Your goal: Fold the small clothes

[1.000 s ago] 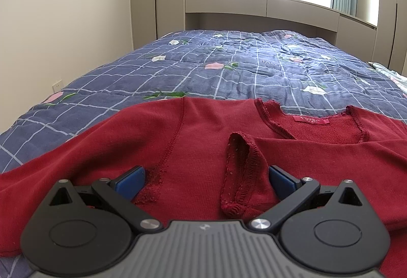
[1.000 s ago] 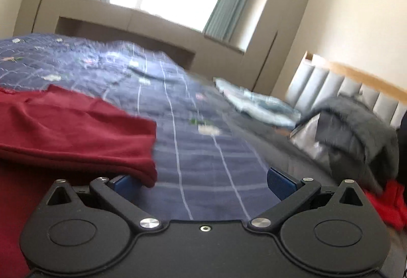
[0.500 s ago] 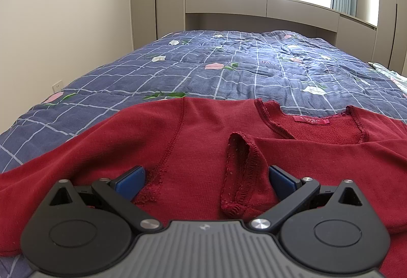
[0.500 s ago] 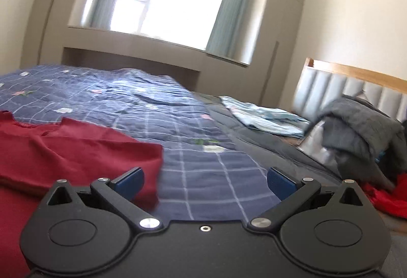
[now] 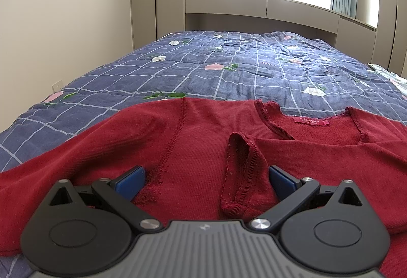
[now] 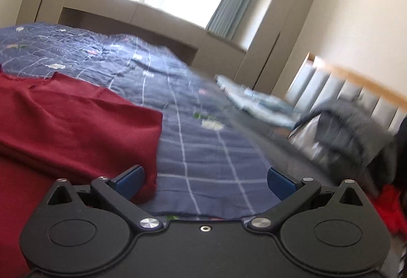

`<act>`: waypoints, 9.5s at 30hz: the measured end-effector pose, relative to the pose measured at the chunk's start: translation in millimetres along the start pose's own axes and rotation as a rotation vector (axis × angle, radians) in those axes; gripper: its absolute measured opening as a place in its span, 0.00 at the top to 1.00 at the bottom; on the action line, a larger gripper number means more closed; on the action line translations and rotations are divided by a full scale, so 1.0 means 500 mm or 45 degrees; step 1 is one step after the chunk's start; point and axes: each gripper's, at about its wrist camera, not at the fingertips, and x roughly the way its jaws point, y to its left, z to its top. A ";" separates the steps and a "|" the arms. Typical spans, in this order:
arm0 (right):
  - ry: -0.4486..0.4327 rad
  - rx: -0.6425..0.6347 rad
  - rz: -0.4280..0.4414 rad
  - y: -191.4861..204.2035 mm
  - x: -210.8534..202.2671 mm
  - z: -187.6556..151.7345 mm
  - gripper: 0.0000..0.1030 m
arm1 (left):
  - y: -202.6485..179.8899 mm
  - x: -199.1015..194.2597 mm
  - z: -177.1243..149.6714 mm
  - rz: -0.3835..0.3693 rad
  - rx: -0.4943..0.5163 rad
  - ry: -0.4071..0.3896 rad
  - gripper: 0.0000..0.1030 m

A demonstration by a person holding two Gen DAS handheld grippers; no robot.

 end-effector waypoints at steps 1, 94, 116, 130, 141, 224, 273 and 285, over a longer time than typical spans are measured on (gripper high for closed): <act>-0.025 -0.027 -0.008 0.006 -0.009 -0.002 0.00 | 0.002 -0.001 0.001 -0.003 -0.005 -0.002 0.00; 0.155 0.323 0.863 0.047 -0.225 -0.022 0.00 | -0.044 -0.245 0.252 -0.442 0.092 -0.388 0.93; 0.187 0.715 0.917 -0.051 -0.220 -0.074 0.00 | -0.185 -0.154 0.074 -0.711 0.338 0.017 0.28; 0.201 0.693 0.912 -0.045 -0.212 -0.072 0.00 | 0.032 -0.223 0.044 -0.374 0.169 -0.065 0.00; 0.226 0.593 0.915 -0.029 -0.214 -0.052 0.00 | 0.272 -0.193 -0.034 -0.097 0.120 0.036 0.00; 0.161 0.227 0.759 0.144 0.022 0.104 0.00 | 0.337 -0.053 0.013 -0.176 -0.198 -0.044 0.12; 0.206 0.380 0.639 0.083 -0.011 0.068 0.00 | 0.338 -0.033 -0.051 0.105 -0.353 0.068 0.00; 0.281 0.674 0.650 -0.034 -0.087 -0.013 0.00 | 0.355 -0.150 -0.121 -0.035 -0.372 -0.042 0.00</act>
